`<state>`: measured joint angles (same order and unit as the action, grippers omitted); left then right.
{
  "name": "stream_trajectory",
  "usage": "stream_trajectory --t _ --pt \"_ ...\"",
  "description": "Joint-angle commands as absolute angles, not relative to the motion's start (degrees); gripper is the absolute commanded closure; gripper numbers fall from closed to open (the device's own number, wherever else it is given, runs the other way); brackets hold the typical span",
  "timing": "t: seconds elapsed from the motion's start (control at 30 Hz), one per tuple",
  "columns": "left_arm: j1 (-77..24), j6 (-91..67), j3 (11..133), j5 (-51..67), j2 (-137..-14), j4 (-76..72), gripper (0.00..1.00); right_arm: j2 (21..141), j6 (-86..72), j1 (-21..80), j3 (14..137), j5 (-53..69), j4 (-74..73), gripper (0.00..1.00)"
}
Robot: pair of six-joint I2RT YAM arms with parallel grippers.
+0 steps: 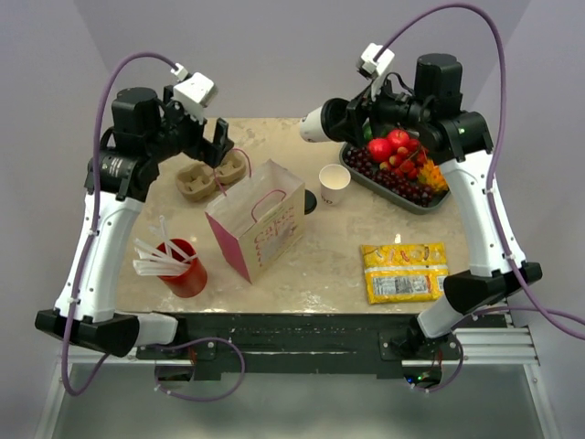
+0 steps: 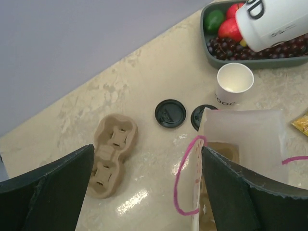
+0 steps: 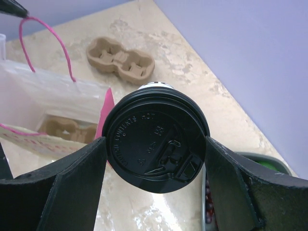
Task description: Pack the takeout coffee
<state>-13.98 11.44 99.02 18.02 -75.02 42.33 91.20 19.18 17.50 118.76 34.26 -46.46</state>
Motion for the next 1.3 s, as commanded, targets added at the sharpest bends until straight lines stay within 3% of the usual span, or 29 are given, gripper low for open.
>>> stream_trajectory --t 0.0,0.13,0.4,0.5,0.53,0.63,0.73,0.9,1.27 --pt "-9.15 8.7 100.98 24.24 -77.42 48.49 0.06 88.86 14.68 18.72 121.99 36.91 -38.67 1.0" --pt "-7.56 10.19 101.08 33.37 -78.4 49.66 0.14 88.86 14.59 19.07 123.05 38.58 -40.86 1.0" --pt "-7.65 12.13 95.01 40.34 -75.5 48.96 0.16 88.16 14.94 20.13 122.08 38.41 -45.61 1.0" --pt "-7.65 11.52 92.73 39.12 -74.97 47.29 0.34 87.54 16.6 20.57 122.08 39.46 -47.97 1.0" --pt "-7.65 10.64 91.77 38.59 -75.06 46.33 0.5 87.45 17.48 20.65 122.34 39.98 -49.03 1.0" --pt "-7.73 9.76 90.36 42.42 -75.06 43.7 0.78 87.01 20.74 21.09 122.34 40.34 -52.99 1.0" --pt "-9.13 9.75 89.39 47.45 -74.88 40.71 1.0 87.71 21.71 21.27 124.1 39.38 -57.64 1.0" --pt "-17.12 9.23 89.56 49.3 -74.88 38.06 1.0 86.93 20.74 21.62 125.42 38.94 -59.59 1.0" --pt "-19.51 -2.37 90.27 54.23 -76.73 28.57 1.0 80.16 23.38 22.94 124.89 38.95 -65.73 1.0"
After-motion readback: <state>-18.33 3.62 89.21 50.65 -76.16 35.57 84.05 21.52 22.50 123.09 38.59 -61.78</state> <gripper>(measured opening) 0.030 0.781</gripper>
